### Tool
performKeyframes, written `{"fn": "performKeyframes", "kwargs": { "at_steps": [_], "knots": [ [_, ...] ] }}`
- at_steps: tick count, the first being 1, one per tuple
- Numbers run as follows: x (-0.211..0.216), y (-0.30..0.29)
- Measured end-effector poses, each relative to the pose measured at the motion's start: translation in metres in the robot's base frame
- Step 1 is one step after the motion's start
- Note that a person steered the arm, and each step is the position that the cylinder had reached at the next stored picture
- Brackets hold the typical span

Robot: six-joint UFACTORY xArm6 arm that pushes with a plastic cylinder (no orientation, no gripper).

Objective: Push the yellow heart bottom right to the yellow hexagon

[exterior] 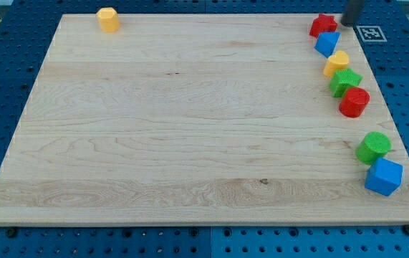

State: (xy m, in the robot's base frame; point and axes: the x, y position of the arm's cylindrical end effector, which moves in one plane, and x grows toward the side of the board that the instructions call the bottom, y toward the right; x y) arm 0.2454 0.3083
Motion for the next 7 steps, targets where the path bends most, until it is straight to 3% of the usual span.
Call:
{"fn": "performKeyframes", "kwargs": {
  "at_steps": [1, 2, 4, 7],
  "knots": [
    [0.077, -0.005],
    [0.105, -0.023],
    [0.115, -0.056],
    [0.090, -0.092]
  ]
}}
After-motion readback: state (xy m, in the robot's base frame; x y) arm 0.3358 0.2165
